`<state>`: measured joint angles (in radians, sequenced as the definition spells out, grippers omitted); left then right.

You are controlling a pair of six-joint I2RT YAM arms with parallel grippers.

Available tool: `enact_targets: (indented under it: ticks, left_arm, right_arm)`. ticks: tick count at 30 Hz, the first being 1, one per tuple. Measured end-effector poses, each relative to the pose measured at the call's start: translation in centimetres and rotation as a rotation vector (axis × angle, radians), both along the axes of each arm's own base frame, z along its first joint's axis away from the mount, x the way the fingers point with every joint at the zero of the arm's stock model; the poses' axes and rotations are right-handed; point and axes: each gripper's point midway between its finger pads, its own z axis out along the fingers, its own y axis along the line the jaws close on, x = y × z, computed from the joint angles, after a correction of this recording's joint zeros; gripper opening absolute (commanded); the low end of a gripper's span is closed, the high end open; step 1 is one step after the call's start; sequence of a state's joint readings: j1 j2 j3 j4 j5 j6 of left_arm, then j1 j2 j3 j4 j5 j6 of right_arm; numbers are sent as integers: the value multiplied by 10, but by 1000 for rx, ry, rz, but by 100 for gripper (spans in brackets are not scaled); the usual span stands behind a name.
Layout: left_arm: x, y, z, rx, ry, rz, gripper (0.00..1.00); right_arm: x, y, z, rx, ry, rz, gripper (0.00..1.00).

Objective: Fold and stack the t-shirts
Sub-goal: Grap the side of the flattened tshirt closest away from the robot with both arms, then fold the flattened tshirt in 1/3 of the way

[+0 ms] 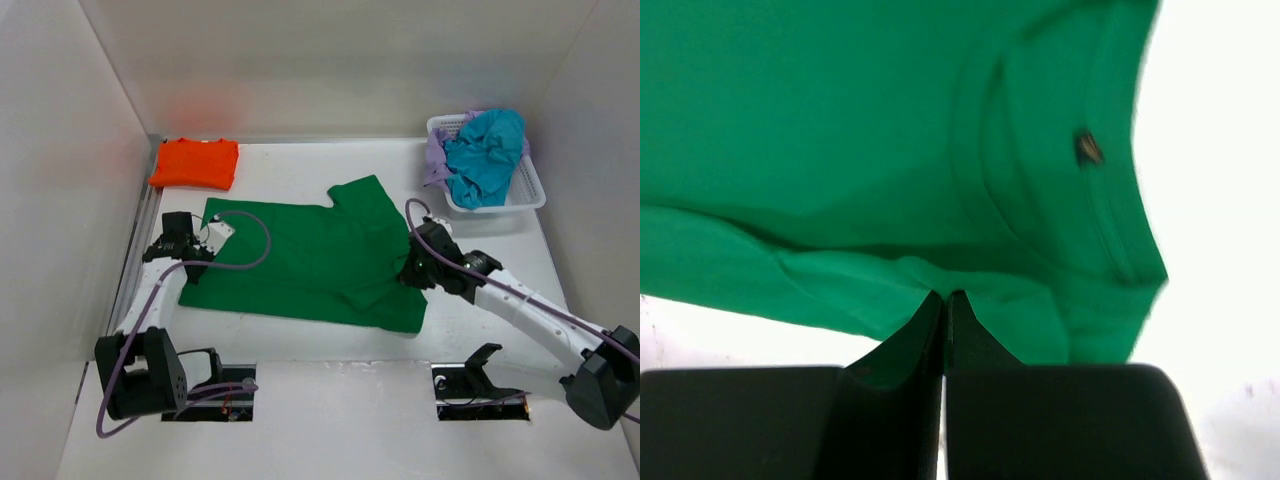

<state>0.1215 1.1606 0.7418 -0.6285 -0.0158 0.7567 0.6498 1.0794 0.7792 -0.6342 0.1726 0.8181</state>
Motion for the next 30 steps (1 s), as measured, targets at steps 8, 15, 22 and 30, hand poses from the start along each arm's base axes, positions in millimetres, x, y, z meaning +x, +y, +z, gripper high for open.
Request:
enact_targets:
  ticks: [8, 15, 22, 30]
  left_arm:
    - [0, 18, -24, -3, 71, 89, 8]
    - [5, 25, -22, 11, 45, 119, 10]
    - [11, 29, -24, 27, 32, 132, 21]
    - [12, 39, -27, 80, 43, 159, 53]
  right_arm:
    - [35, 5, -14, -45, -1, 74, 0]
    - [54, -7, -31, -84, 26, 78, 0]
    - [71, -7, -42, -90, 43, 98, 20]
    - [90, -13, -41, -103, 40, 60, 56]
